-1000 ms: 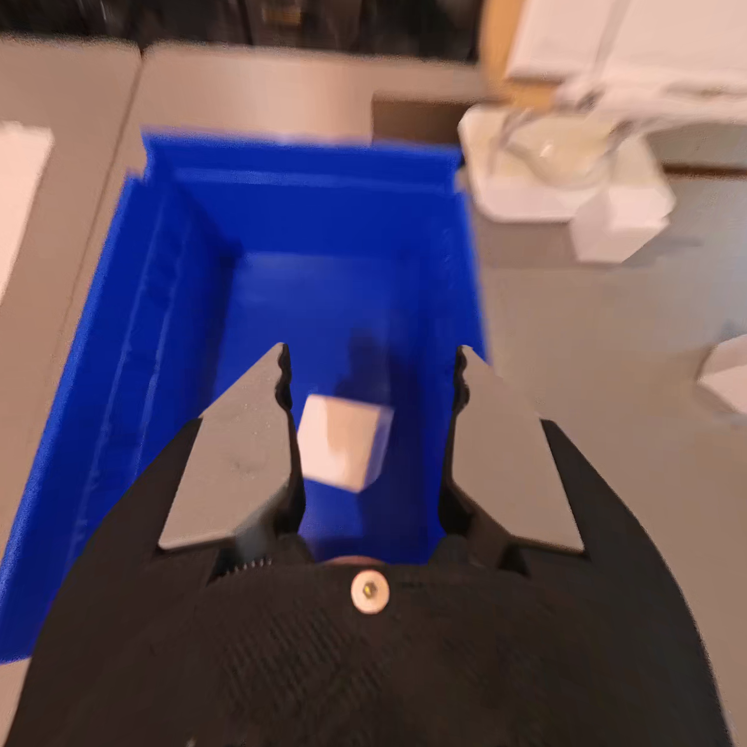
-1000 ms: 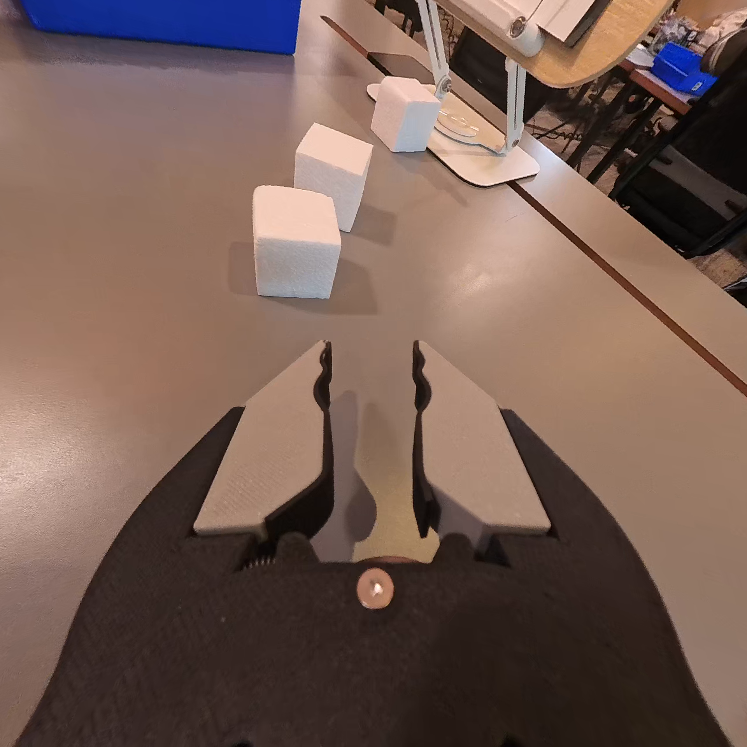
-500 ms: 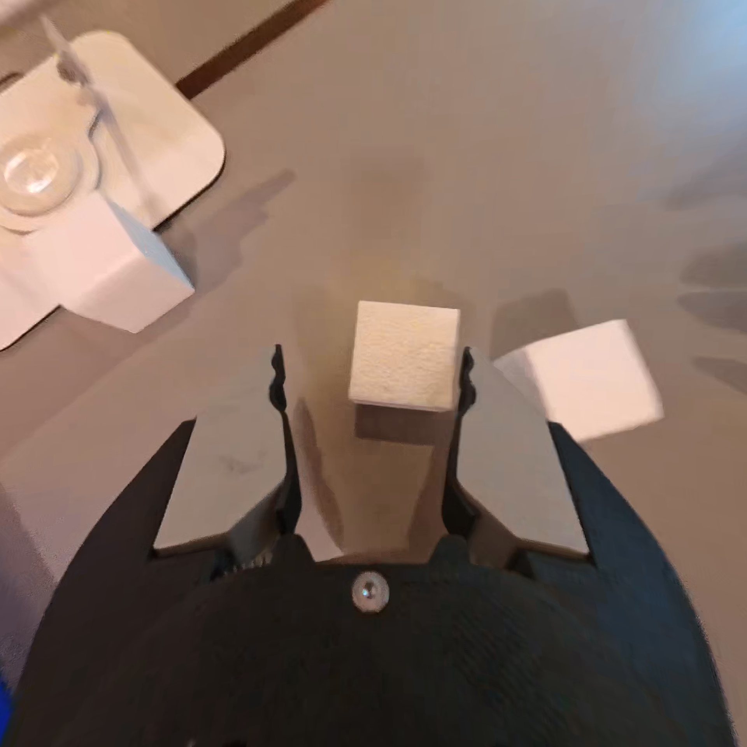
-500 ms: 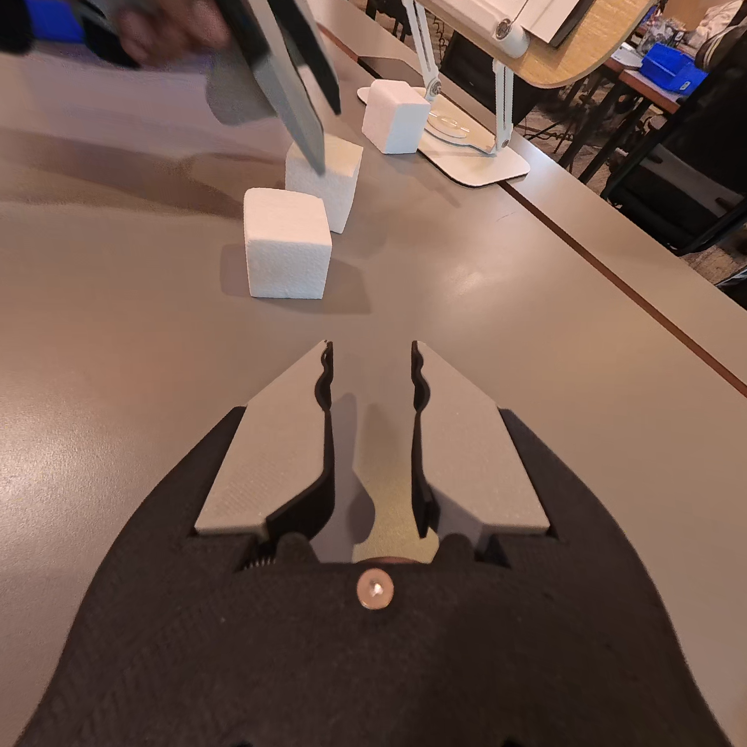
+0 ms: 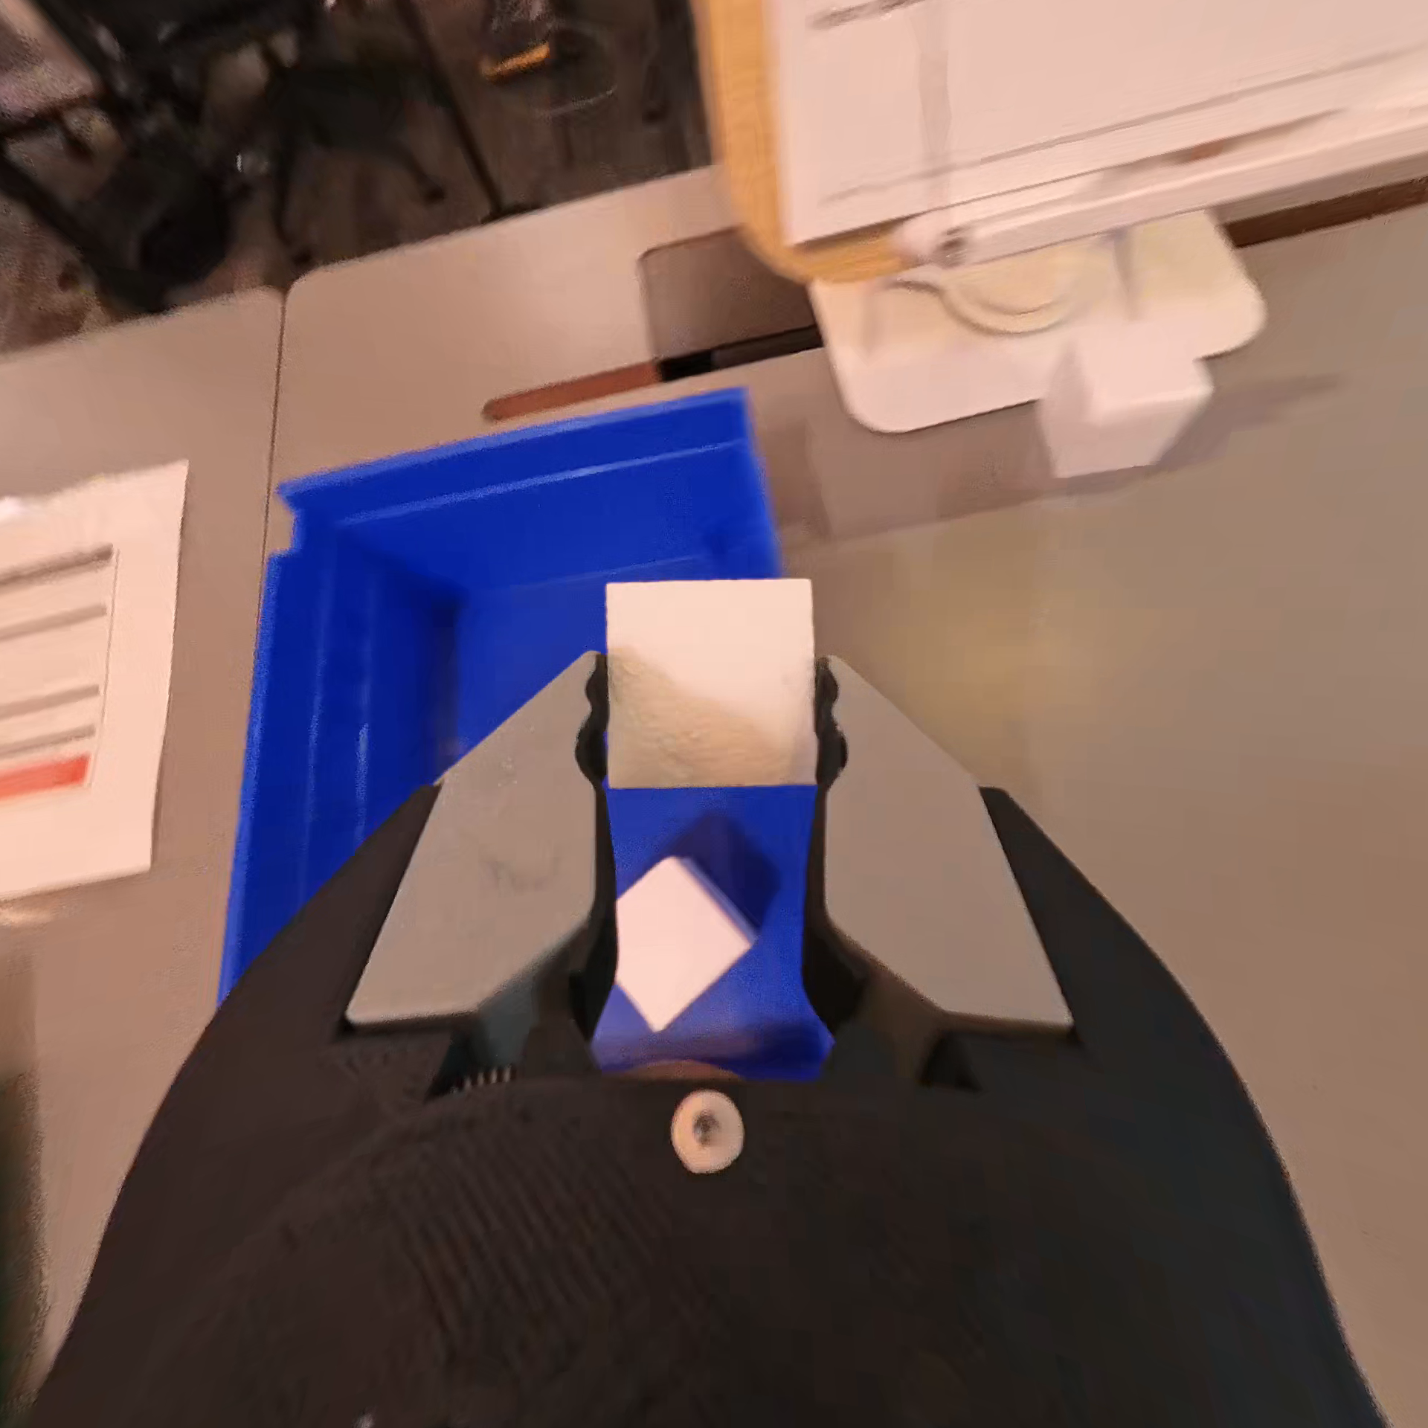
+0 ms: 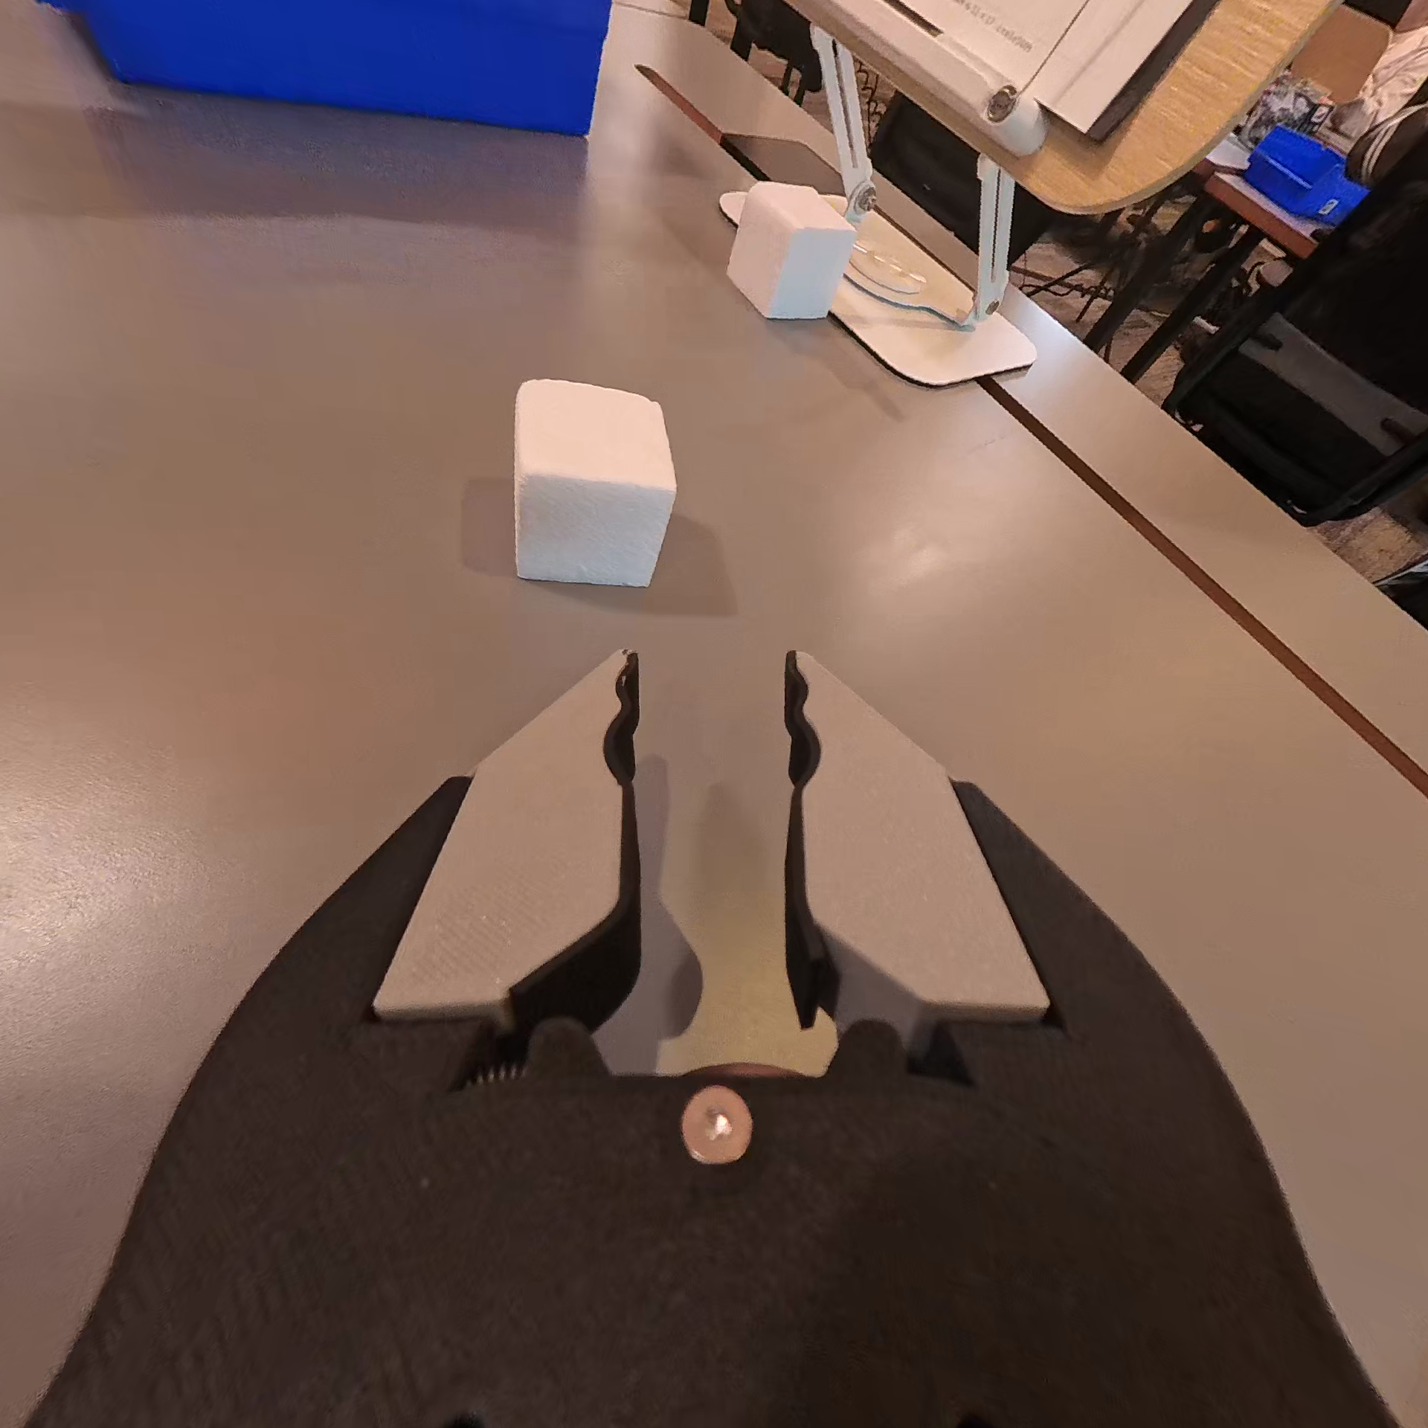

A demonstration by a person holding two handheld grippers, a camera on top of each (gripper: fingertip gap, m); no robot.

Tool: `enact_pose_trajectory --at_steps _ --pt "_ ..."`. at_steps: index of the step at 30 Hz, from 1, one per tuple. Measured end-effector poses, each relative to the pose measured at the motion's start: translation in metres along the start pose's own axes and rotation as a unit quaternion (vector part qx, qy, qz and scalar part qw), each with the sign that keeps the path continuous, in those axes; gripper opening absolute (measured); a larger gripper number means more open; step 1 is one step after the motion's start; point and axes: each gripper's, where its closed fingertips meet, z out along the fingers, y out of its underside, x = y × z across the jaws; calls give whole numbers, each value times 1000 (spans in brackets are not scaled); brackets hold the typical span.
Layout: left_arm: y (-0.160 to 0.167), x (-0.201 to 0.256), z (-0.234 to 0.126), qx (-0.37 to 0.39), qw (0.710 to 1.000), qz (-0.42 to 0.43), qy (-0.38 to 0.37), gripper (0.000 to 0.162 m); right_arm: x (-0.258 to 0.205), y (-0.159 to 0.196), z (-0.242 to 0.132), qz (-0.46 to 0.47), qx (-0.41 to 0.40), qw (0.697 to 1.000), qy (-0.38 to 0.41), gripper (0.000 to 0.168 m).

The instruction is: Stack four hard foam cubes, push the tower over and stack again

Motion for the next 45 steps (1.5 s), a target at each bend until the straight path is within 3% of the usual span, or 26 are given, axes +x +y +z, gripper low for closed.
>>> enact_pose_trajectory --at_steps 4,8,10,13,17,21,23,25,27,30,33,36,41,43,45 --pt "32 -40 17 -26 996 -88 5 67 1 1 0 -3 -1 1000 4 35" --pt "16 -10 14 12 997 -75 26 76 4 3 0 6 -3 1000 7 35" --pt "0 36 7 27 996 -43 69 78 5 4 1 9 -5 1000 7 35" --pt "-16 142 -7 46 983 27 175 79 5 5 1 8 -6 1000 7 35" --pt "2 278 -13 26 954 131 268 89 5 4 1 4 -5 1000 9 35" --pt "29 351 14 -6 944 173 280 97 7 2 -1 7 -1 1000 11 35" --pt "47 371 32 -34 941 171 291 92 7 1 -2 8 1 1000 12 35" --pt "69 381 46 -72 934 183 298 64 7 1 -3 8 2 1000 12 35" --pt "72 373 52 -75 937 194 279 63 7 0 -4 6 4 1000 11 34" --pt "45 327 38 -44 951 217 216 63 6 -3 -5 2 8 1000 11 34" --pt "4 246 8 -12 970 197 143 63 5 -3 -5 -1 7 1000 11 34" --pt "-21 134 -15 4 988 151 40 63 3 -4 -5 -4 8 1000 9 34" --pt "-2 -7 -7 -27 999 25 -30 63 -3 -4 -3 -10 6 1000 1 34" --pt "14 -31 8 -45 998 -20 -28 65 -4 -2 -1 -14 1 1000 1 34" --pt "20 -39 18 -46 997 -52 -27 83 -3 0 -1 -14 -2 1000 4 34"
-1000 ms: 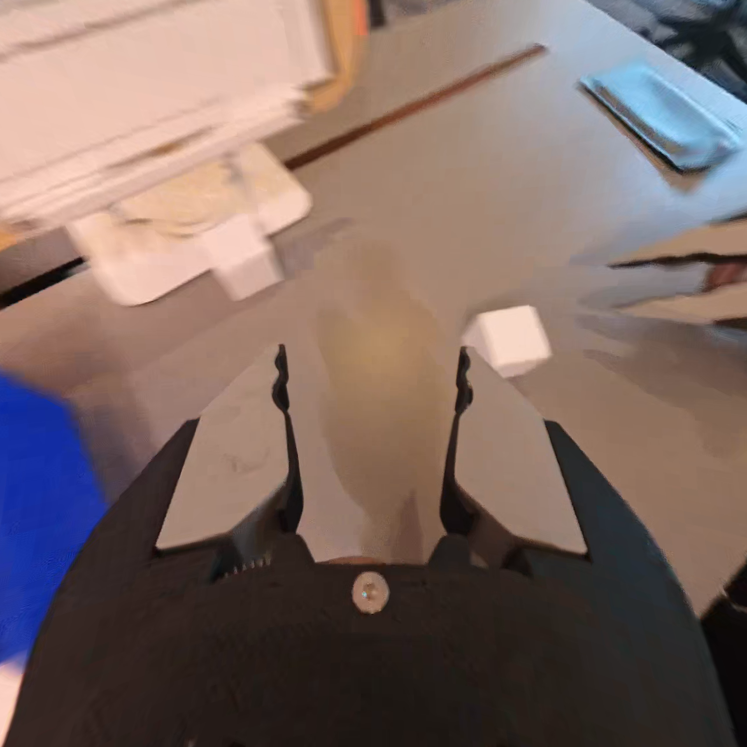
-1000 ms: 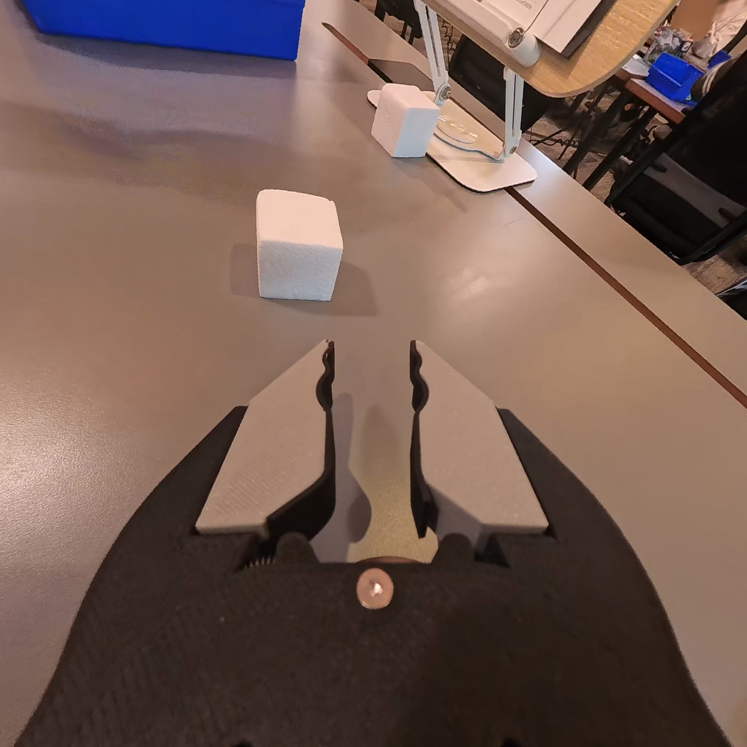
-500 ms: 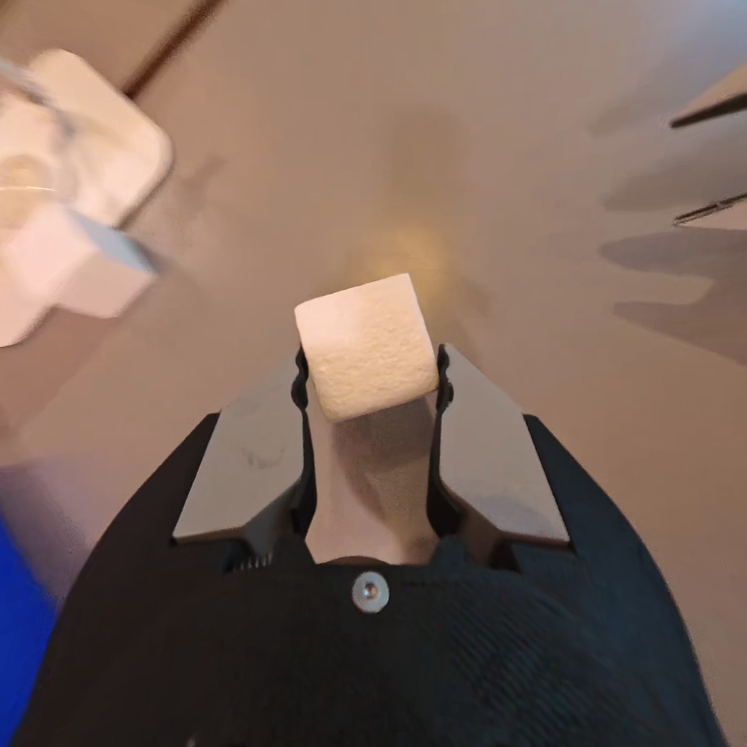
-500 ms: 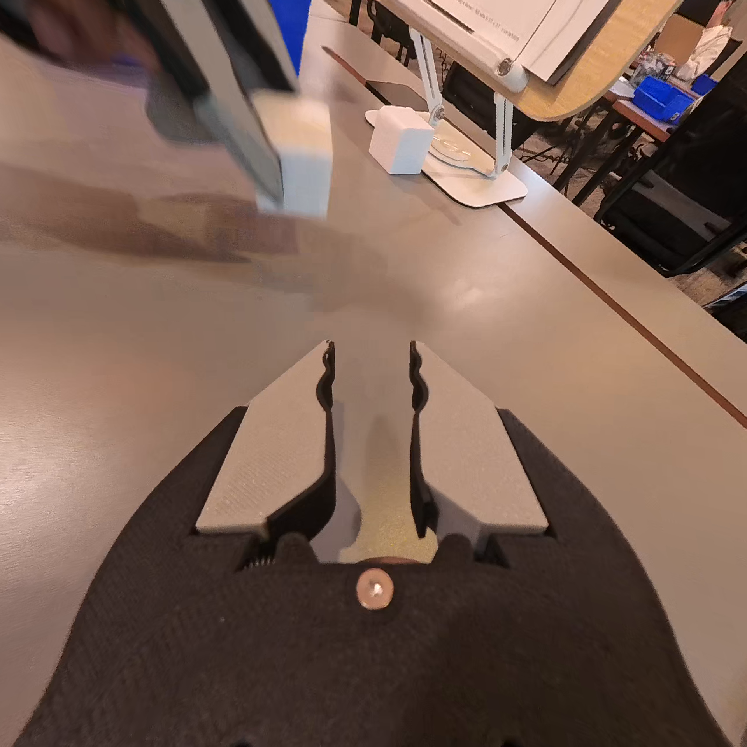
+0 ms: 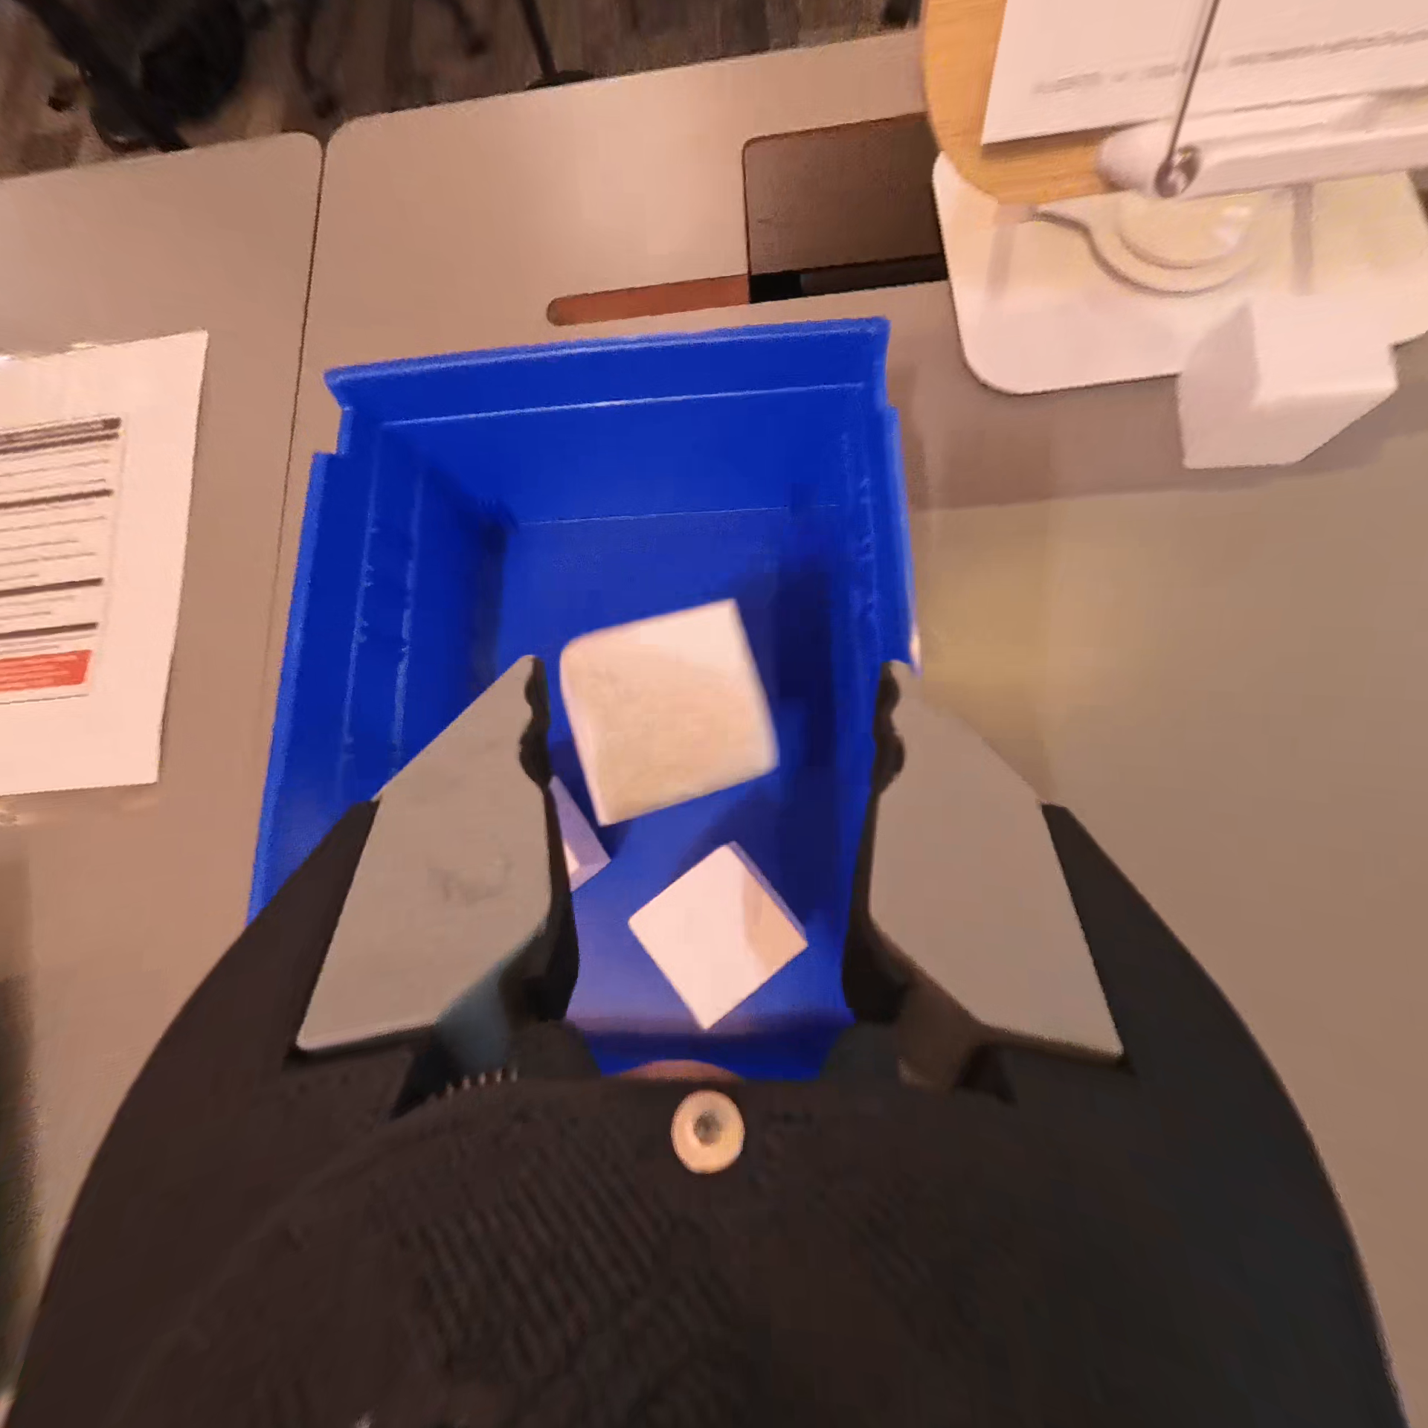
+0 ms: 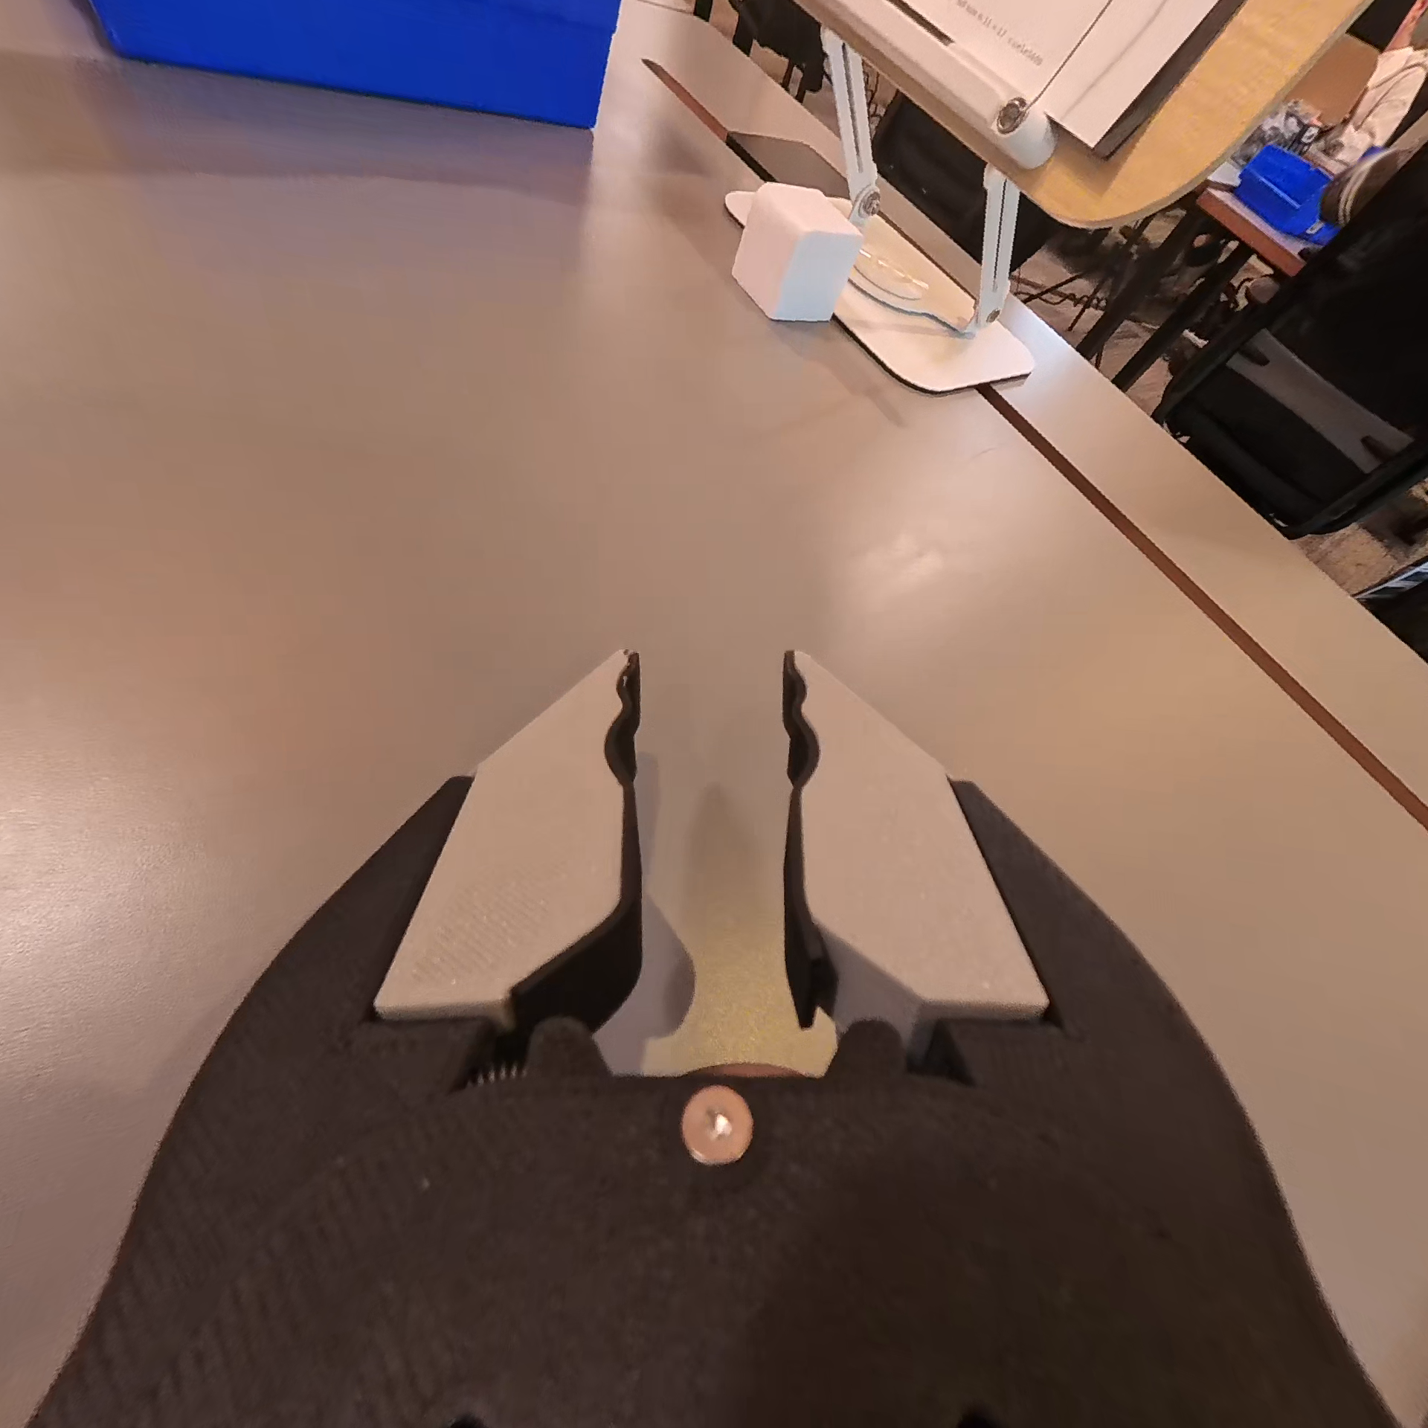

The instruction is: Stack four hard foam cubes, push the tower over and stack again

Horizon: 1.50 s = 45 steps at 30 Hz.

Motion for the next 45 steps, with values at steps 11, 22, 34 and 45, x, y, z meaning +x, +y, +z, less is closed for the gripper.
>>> enact_pose_trajectory --at_steps 11,22,34,45 --pt "-47 206 34 105 982 90 131 87 1 0 1 9 1 1000 -4 34" --pt "-47 248 176 71 996 25 48 60 2 -2 -2 14 9 1000 -7 34" --pt "-54 192 1 160 981 87 72 58 6 -10 -9 8 25 1000 7 32" --pt "-12 9 -23 58 997 -59 7 76 9 -1 -2 -4 10 1000 27 31"
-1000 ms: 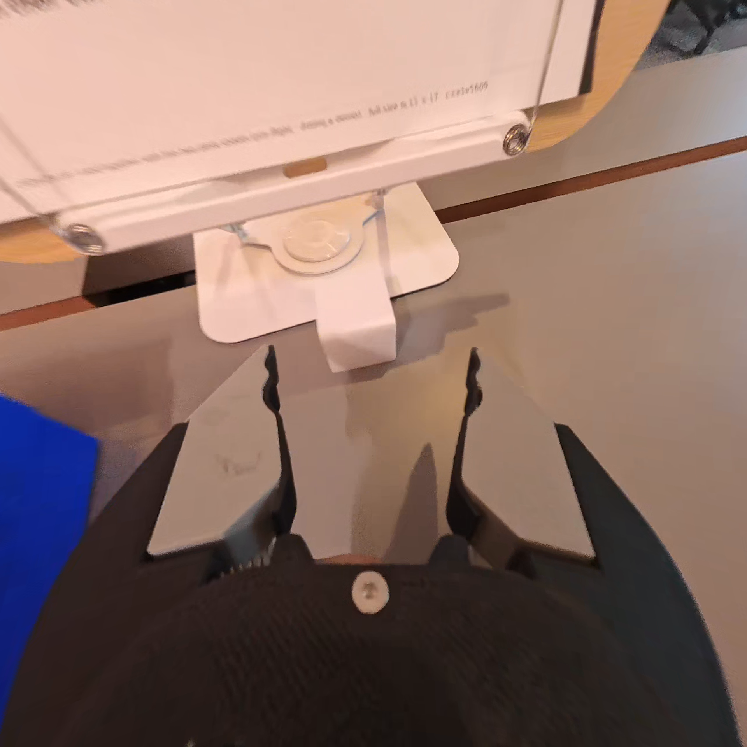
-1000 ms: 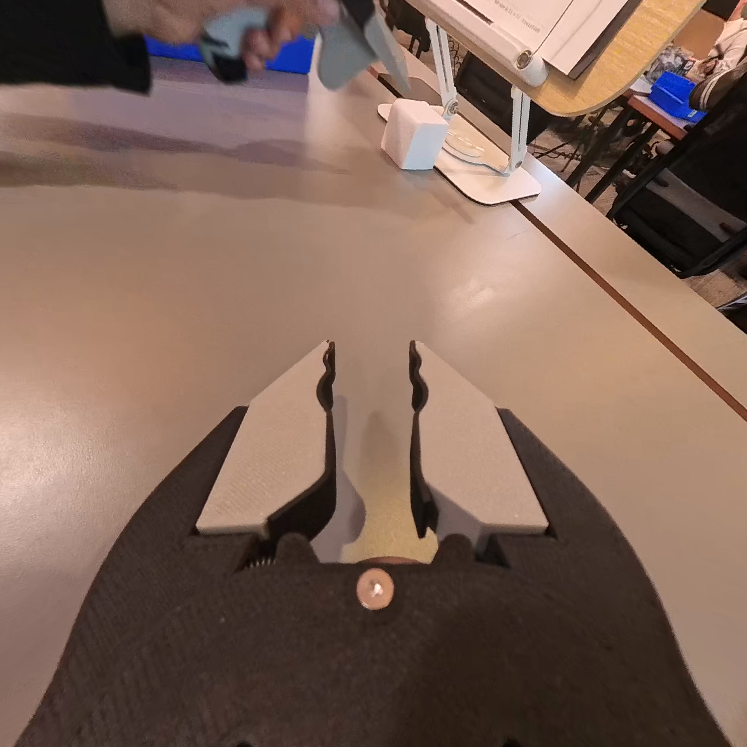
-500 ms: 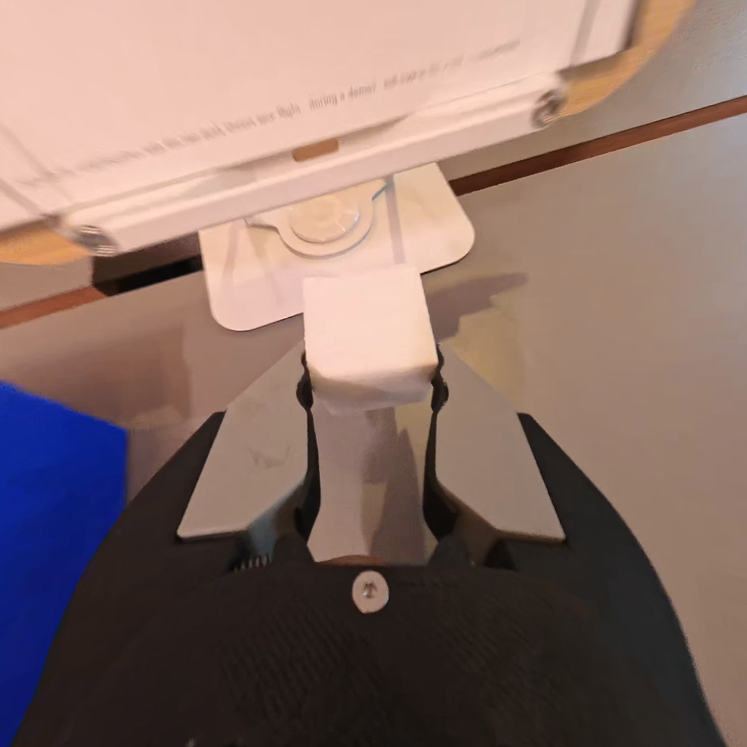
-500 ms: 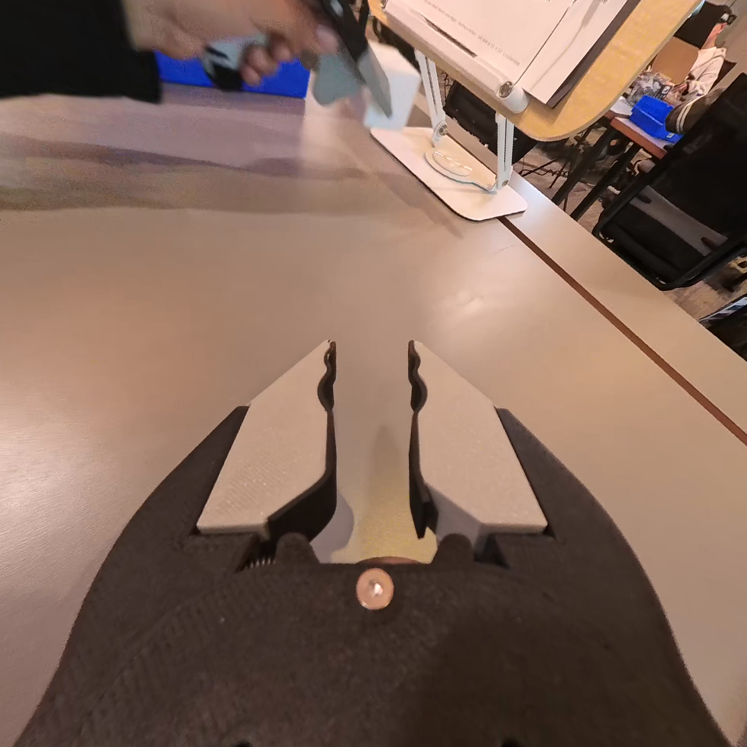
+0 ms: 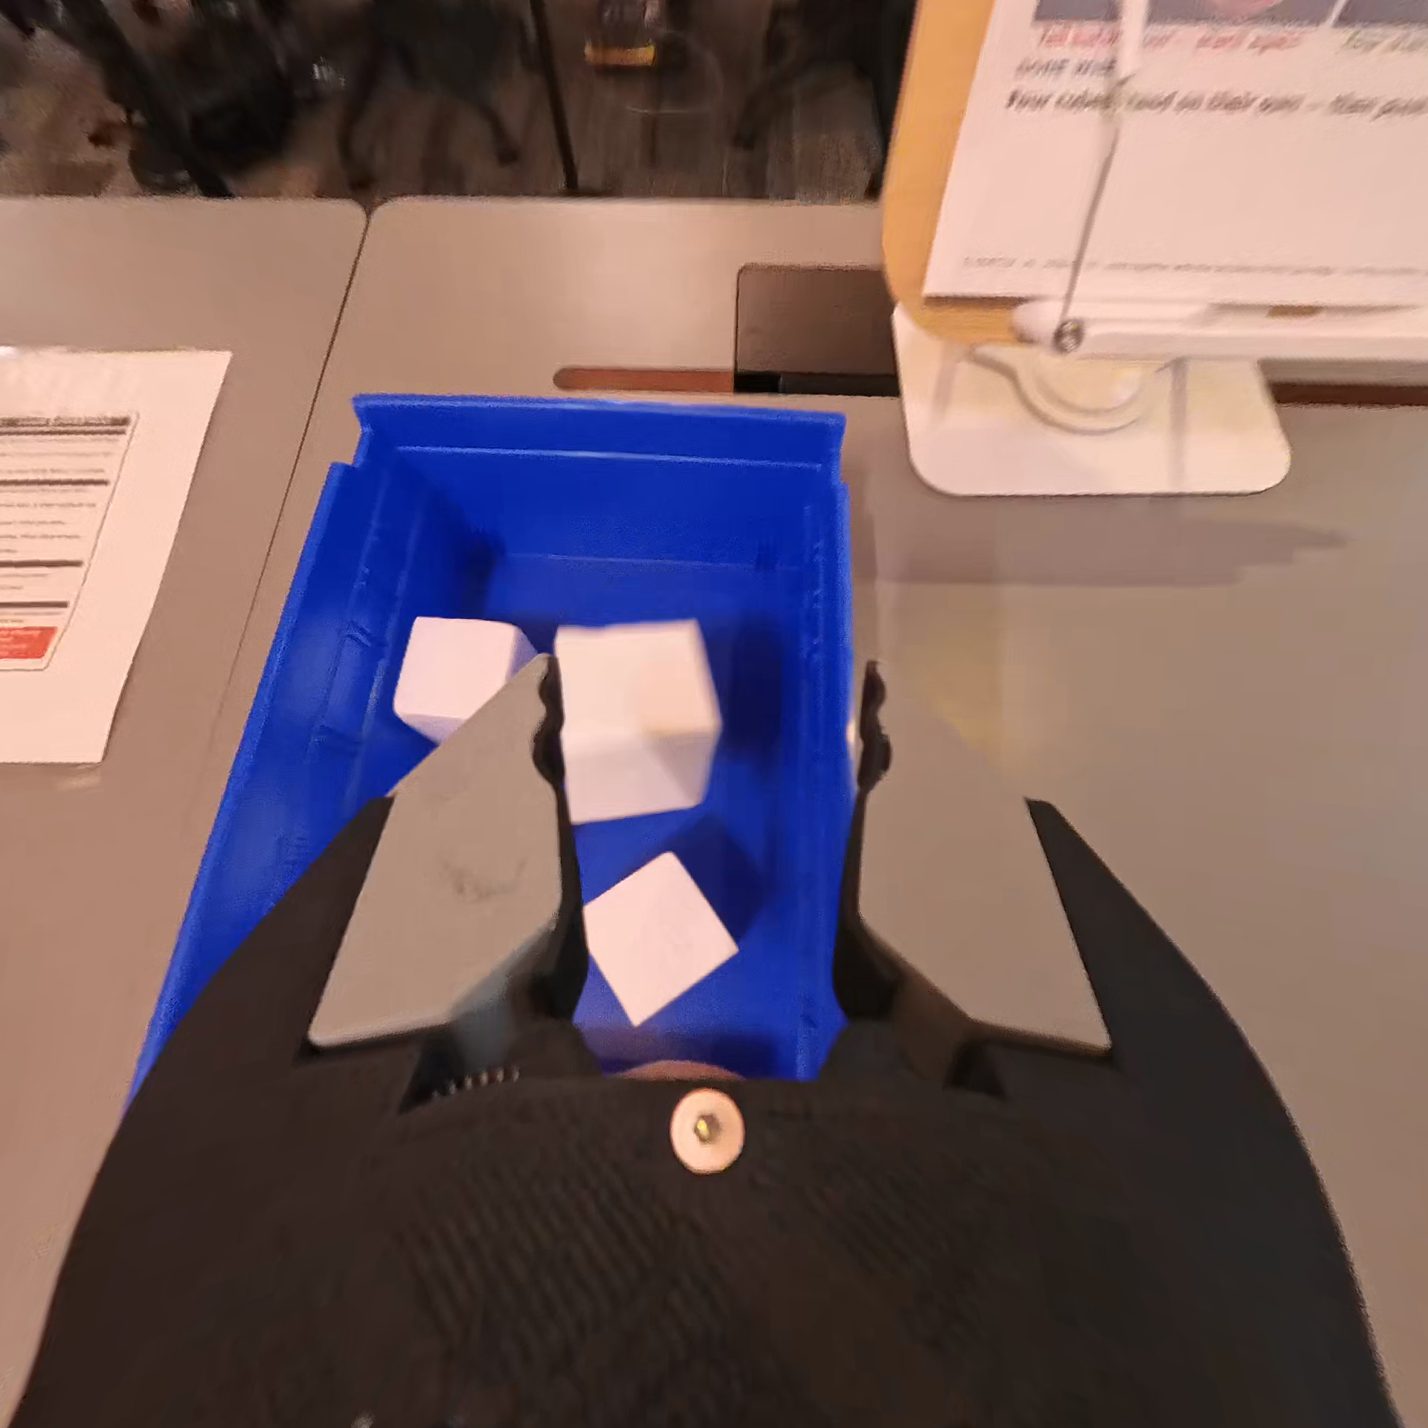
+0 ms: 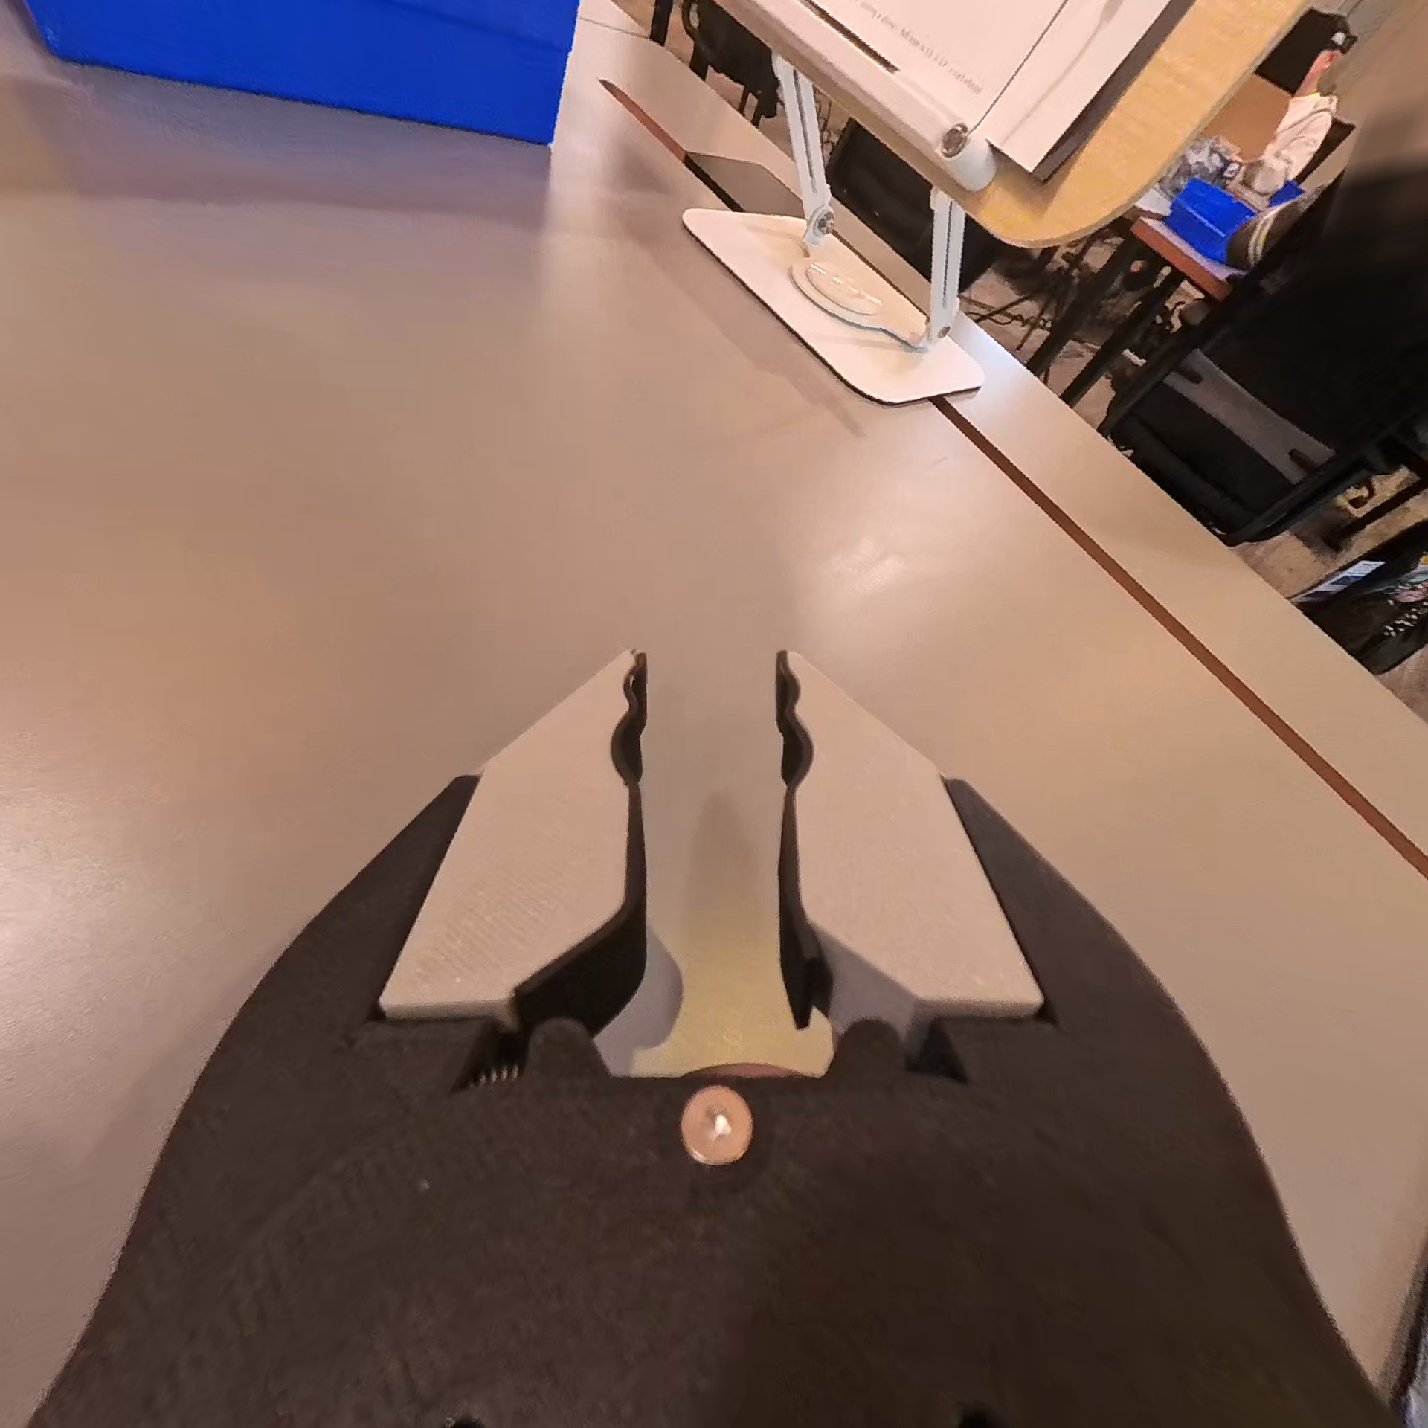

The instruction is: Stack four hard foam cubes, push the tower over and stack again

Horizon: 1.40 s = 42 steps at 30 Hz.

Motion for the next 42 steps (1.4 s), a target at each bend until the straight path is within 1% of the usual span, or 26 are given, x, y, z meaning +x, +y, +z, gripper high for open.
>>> enact_pose_trajectory --at_steps 3,5,6,10,12,14,18,20,21,22,24,25,26,27,28,30,31,33,34,35,36,38,39,40,41,42 --pt "-1 18 -26 63 998 7 25 76 7 1 -3 11 4 1000 15 32" --pt "7 39 -42 76 996 31 35 81 10 1 -3 19 7 1000 21 32" --pt "10 53 -49 83 995 42 46 86 12 1 -4 22 7 999 24 32" --pt "29 139 -68 119 980 97 125 87 18 8 0 31 -5 999 34 32" --pt "44 183 -61 125 971 127 157 87 22 13 1 35 -13 998 44 33" --pt "58 218 -43 135 965 151 168 85 29 17 1 41 -20 997 62 35" --pt "81 261 4 138 961 164 177 83 48 28 -3 54 -40 991 114 43" --pt "91 268 17 130 961 169 173 81 61 33 -6 54 -52 986 152 50" --pt "95 269 19 118 961 177 174 88 67 35 -8 54 -56 982 170 53" --pt "94 269 17 127 960 180 172 90 73 36 -8 56 -59 980 183 56" --pt "95 265 17 145 957 182 172 88 80 36 -7 65 -62 976 198 63" --pt "100 261 20 133 959 185 169 90 81 37 -5 70 -64 976 197 67" --pt "105 258 23 120 961 189 165 89 81 37 -3 72 -66 977 192 64" --pt "107 257 22 116 959 195 173 47 76 38 0 69 -69 980 175 35" --pt "105 260 16 126 953 198 192 0 69 38 2 59 -70 984 154 0" --pt "96 262 7 154 950 172 209 0 69 39 2 50 -74 983 163 0" --pt "95 261 6 154 951 166 210 0 69 39 2 47 -75 982 165 0" --pt "96 257 10 146 956 166 194 42 70 37 1 50 -69 982 170 28" --pt "95 256 10 149 956 169 189 34 68 35 2 49 -67 983 165 20" --pt "95 256 9 153 954 174 189 25 64 36 3 43 -69 985 152 0" --pt "95 258 7 159 951 180 193 0 63 37 4 40 -74 985 149 0" --pt "96 258 10 159 952 183 187 0 60 40 6 37 -83 986 143 0" --pt "99 257 13 149 954 185 184 2 60 38 6 36 -79 986 144 5" --pt "101 257 16 141 955 186 183 22 59 37 6 38 -76 986 142 14" --pt "102 258 17 140 955 184 184 39 58 37 6 41 -76 986 140 19" --pt "102 259 17 143 955 183 186 41 57 37 5 42 -75 987 137 21"
